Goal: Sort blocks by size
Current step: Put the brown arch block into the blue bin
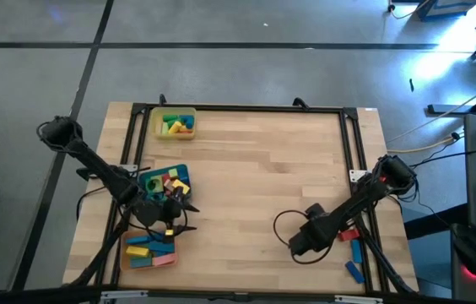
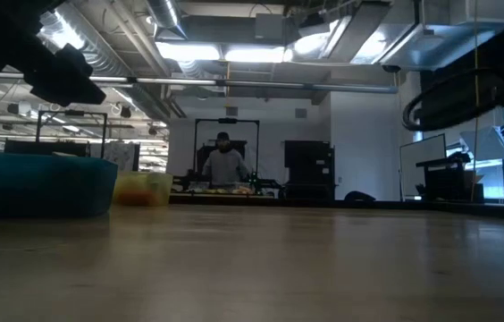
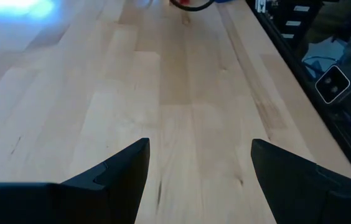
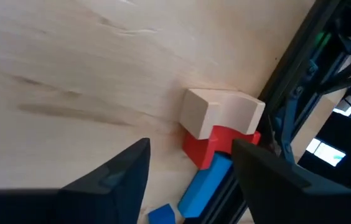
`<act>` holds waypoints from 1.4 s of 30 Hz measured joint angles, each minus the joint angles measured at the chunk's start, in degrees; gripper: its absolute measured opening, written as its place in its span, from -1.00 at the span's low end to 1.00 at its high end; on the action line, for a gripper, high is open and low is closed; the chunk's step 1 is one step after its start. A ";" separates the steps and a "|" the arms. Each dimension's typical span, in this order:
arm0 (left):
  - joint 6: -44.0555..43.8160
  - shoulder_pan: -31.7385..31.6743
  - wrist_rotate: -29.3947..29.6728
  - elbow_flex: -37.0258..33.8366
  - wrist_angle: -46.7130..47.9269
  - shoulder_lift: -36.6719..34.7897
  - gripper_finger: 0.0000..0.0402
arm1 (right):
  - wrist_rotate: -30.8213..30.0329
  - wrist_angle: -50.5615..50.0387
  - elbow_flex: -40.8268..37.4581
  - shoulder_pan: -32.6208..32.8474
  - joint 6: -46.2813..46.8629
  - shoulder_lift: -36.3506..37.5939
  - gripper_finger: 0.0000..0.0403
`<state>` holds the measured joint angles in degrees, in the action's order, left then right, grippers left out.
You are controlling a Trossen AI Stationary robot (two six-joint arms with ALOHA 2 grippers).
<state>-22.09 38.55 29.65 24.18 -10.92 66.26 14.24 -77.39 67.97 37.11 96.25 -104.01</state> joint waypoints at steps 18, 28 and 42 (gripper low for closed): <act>0.35 0.50 -0.02 0.00 0.46 0.00 0.32 | 4.28 14.22 -14.21 0.01 2.93 4.34 0.09; 0.51 0.50 -0.02 0.02 0.41 -0.02 0.32 | 4.30 18.85 -17.84 -0.01 4.36 6.50 -0.20; 1.06 0.48 -0.02 0.02 0.37 -0.02 0.32 | -5.42 19.74 -11.90 0.03 -1.36 6.38 -0.74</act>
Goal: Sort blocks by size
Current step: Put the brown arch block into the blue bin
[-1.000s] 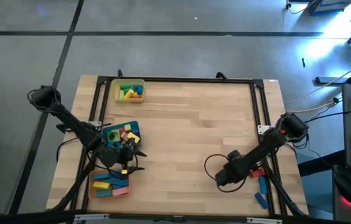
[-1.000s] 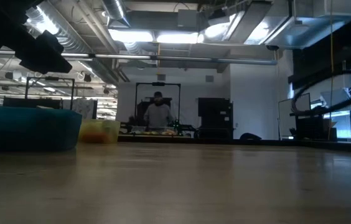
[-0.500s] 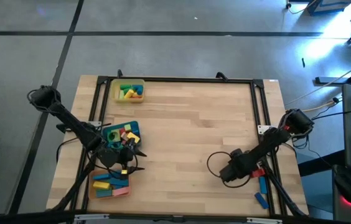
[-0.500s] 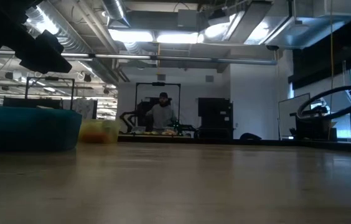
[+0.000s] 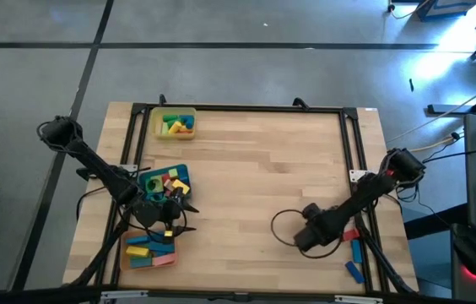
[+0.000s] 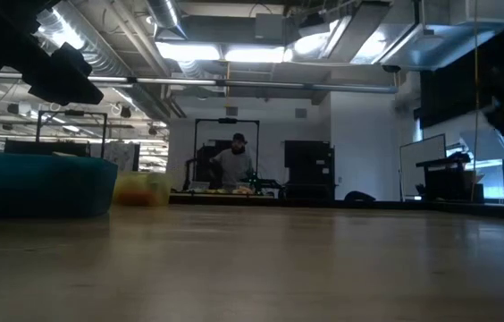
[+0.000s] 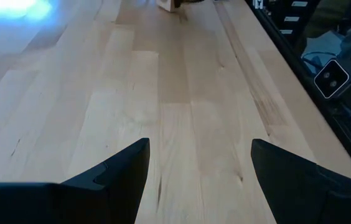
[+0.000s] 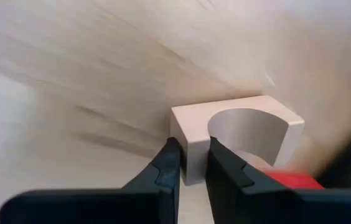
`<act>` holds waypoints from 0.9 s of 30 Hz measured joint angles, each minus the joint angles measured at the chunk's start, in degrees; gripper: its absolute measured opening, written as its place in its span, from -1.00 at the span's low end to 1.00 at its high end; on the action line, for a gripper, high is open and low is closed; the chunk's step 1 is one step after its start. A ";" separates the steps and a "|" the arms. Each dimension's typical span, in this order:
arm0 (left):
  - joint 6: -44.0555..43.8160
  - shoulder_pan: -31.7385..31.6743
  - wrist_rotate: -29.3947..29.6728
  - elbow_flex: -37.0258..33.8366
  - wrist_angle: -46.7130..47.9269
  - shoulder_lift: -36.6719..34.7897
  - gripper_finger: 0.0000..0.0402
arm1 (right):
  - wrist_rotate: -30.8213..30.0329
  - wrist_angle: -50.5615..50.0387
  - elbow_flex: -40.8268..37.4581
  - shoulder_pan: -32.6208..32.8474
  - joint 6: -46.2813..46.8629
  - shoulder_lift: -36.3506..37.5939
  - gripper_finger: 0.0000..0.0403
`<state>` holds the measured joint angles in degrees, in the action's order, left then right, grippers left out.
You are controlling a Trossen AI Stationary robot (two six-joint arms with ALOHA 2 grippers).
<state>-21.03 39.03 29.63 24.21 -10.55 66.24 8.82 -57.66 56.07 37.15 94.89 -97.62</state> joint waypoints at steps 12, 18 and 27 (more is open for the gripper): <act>1.58 -0.59 0.01 0.00 -5.58 -0.01 0.32 | -32.54 30.62 6.72 -0.07 -21.84 -0.01 -0.74; 4.82 -2.31 0.00 0.00 -5.62 -0.02 0.32 | -40.45 48.38 6.75 -1.23 -35.64 -2.30 -0.74; 21.45 -4.21 0.58 0.04 -10.04 0.90 0.32 | -38.74 75.92 6.74 -5.74 -49.59 -9.92 -0.73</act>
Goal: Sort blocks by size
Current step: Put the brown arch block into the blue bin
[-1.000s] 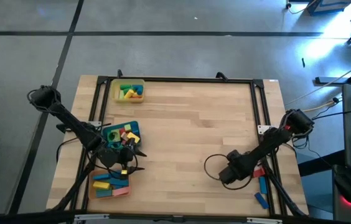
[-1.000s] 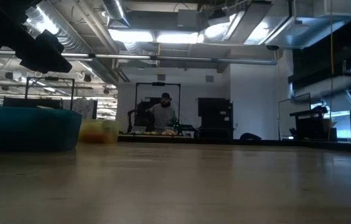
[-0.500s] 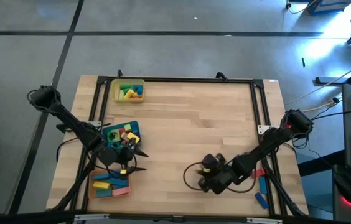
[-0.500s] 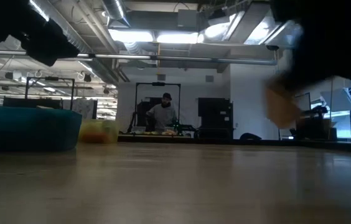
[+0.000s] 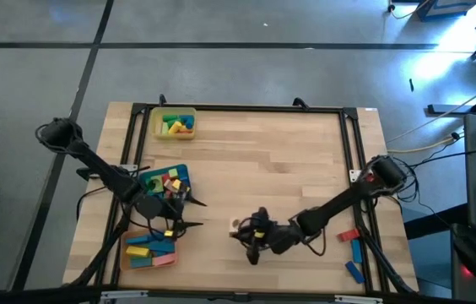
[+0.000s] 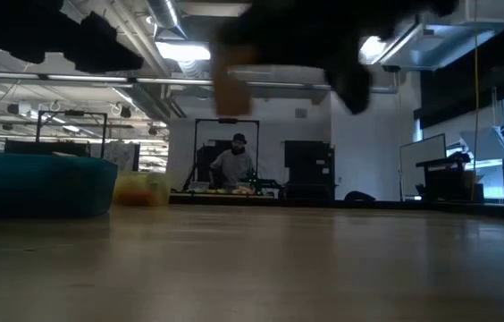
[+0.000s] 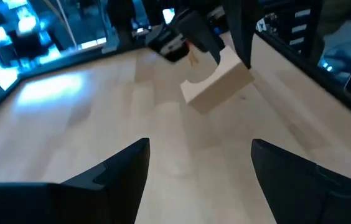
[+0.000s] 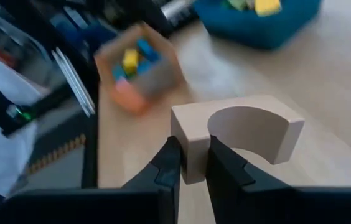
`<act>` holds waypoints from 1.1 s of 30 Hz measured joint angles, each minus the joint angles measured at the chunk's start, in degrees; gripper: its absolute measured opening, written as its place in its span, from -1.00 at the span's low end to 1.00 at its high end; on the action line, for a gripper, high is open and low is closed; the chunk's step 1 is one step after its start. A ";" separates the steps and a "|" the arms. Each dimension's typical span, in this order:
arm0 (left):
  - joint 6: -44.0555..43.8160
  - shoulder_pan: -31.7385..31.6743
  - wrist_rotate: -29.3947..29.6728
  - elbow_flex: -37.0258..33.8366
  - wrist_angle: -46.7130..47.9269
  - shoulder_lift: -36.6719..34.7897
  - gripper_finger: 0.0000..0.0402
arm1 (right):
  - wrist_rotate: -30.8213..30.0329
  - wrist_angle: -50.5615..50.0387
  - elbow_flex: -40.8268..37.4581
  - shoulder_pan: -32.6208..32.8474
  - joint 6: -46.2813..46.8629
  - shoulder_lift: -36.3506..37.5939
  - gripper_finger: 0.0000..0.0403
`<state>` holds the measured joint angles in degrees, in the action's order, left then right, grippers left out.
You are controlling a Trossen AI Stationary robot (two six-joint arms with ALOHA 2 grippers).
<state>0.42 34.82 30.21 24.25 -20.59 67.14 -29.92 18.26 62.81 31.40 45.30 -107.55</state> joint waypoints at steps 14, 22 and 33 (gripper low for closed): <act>18.08 0.47 6.56 7.31 -5.98 12.16 0.32 | 3.20 23.12 0.02 -4.96 -5.24 -5.79 -0.74; 19.49 0.00 6.63 11.16 -5.36 14.95 0.14 | 4.03 27.32 0.04 -4.92 -7.01 -5.79 -0.73; 21.71 0.06 6.25 11.72 -5.02 14.95 -0.37 | 3.01 28.74 0.04 -4.84 -7.66 -5.77 -0.63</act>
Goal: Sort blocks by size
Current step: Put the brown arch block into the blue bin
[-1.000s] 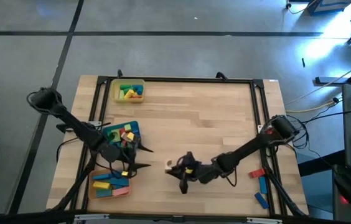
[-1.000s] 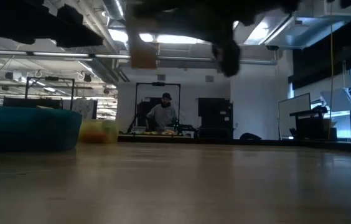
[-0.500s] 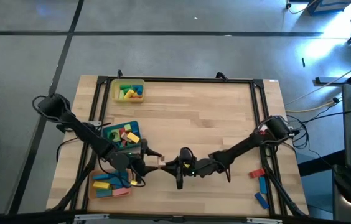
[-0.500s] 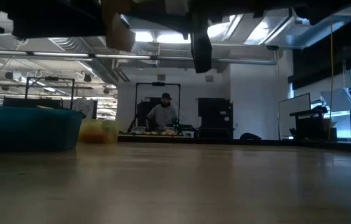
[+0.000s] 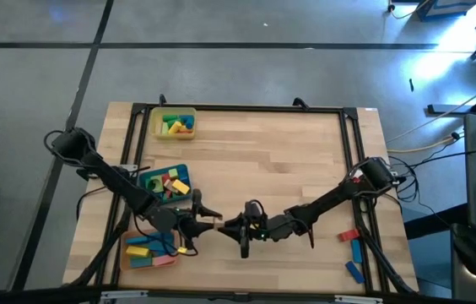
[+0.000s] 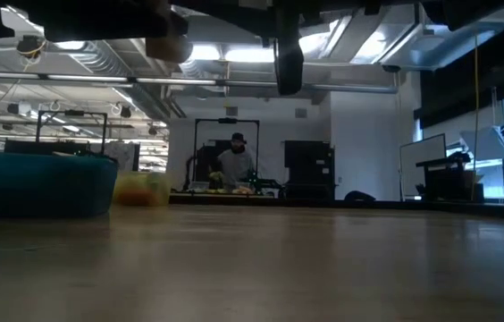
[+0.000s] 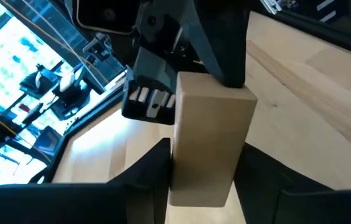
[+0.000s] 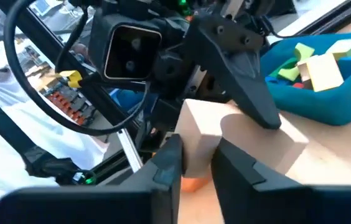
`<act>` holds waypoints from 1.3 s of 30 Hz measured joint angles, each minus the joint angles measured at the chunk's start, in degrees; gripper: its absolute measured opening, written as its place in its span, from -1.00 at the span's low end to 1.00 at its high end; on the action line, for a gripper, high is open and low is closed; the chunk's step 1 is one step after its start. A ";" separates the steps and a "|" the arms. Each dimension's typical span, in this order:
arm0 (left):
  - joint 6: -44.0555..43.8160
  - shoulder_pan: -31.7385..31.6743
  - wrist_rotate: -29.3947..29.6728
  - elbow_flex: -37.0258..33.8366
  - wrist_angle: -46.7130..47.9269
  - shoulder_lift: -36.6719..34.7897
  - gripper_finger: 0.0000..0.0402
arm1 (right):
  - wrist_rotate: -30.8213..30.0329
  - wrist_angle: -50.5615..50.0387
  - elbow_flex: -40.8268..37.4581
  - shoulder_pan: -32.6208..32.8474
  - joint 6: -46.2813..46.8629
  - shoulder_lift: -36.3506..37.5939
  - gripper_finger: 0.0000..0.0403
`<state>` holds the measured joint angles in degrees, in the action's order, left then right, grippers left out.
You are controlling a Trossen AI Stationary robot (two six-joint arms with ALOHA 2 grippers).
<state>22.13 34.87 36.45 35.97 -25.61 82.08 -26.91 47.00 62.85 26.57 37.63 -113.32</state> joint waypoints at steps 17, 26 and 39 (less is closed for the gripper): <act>-38.20 3.77 1.67 14.81 62.92 -14.41 -0.40 | 4.52 -4.61 0.00 0.40 -6.77 0.02 0.68; -66.98 -1.63 -6.73 15.80 97.48 -17.63 -0.40 | 2.43 -7.69 0.00 0.39 -6.37 0.02 0.72; -70.80 -5.79 -26.43 3.15 96.32 -17.97 -0.40 | 2.48 -7.98 0.00 0.39 -6.21 0.02 0.70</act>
<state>-48.67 29.08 10.02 39.11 70.72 64.12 -24.43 39.03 62.85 26.96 31.42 -113.30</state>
